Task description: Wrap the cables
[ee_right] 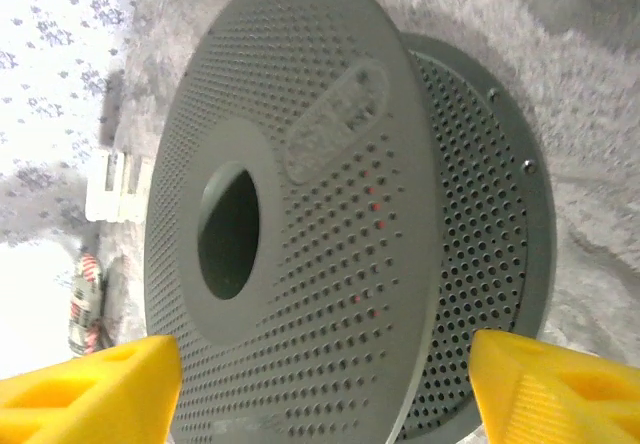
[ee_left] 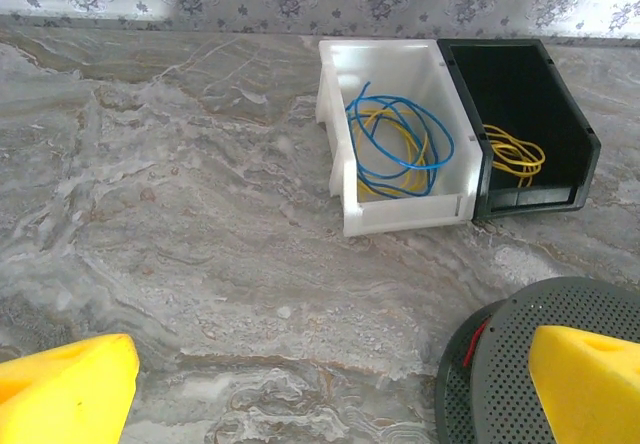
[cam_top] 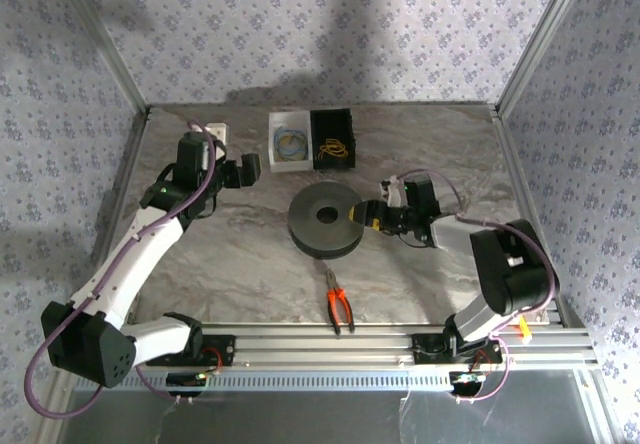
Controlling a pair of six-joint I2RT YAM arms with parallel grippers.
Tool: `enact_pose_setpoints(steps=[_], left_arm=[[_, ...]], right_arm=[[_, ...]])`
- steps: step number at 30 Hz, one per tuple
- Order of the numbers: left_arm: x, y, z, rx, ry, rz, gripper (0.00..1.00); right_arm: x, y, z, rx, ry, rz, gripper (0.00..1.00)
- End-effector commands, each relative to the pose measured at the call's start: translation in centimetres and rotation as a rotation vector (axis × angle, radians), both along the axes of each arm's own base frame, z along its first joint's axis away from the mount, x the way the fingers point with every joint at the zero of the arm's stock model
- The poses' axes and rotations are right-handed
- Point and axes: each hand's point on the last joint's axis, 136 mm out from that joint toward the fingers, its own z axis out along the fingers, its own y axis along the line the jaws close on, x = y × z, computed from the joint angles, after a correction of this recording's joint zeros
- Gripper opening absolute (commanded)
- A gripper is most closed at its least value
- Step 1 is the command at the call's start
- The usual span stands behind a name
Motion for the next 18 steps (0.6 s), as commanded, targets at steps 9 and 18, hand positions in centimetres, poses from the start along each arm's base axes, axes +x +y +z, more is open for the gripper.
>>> enact_pose_setpoints(steps=[9,18], left_arm=[[0.6,3.1,2.9,0.109,-0.355,0.084,1.00],[2.3,10.0,-4.8,0.232,-0.291,0.341,1.00]], right_arm=[[1.4,-11.2,9.6,-0.550,-0.565,-0.257,1.00],[0.9,-19.0,8.1,-0.770,-0.810,-0.518,1.00]])
